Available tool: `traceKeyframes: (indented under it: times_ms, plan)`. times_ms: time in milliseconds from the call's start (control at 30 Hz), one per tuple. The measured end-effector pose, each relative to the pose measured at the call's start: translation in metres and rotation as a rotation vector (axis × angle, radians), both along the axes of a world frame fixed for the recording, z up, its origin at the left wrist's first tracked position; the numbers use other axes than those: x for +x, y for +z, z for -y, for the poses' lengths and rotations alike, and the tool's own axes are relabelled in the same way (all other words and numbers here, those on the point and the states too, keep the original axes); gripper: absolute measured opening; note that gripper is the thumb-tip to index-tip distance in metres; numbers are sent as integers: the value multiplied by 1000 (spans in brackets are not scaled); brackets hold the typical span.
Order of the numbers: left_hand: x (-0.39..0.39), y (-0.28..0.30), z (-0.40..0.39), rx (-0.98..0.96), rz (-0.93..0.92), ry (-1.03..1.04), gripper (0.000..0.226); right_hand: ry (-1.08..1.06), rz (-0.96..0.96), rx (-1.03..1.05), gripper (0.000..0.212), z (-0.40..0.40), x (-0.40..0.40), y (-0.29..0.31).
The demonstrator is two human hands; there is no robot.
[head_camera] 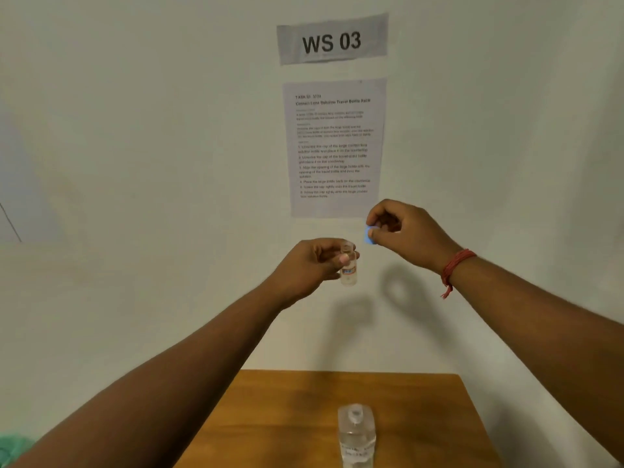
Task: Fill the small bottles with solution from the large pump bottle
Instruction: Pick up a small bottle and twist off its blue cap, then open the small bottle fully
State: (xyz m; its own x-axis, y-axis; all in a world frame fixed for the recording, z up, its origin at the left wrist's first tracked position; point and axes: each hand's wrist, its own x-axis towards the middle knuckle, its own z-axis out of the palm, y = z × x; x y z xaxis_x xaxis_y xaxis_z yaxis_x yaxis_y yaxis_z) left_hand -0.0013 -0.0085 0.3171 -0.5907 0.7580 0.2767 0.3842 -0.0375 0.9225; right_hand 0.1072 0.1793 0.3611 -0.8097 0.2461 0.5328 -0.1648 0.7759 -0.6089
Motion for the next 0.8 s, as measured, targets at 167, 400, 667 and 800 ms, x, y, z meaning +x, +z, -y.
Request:
traceKeyframes:
  times_ms: [167, 400, 667, 800]
  plan:
    - [3, -68, 2, -105, -7, 35, 22, -11, 93, -46, 11, -12, 5, -75]
    - [17, -158, 7, -215, 51, 30, 23, -35, 223, -101, 13, -14, 23, -187]
    - [43, -258, 23, -412, 104, -1, 24, -82, 390, -173, 12, 5, 58, -302]
    - [58, -307, 33, -509, 123, -10, 29, -74, 475, -188, 15, 14, 80, -349]
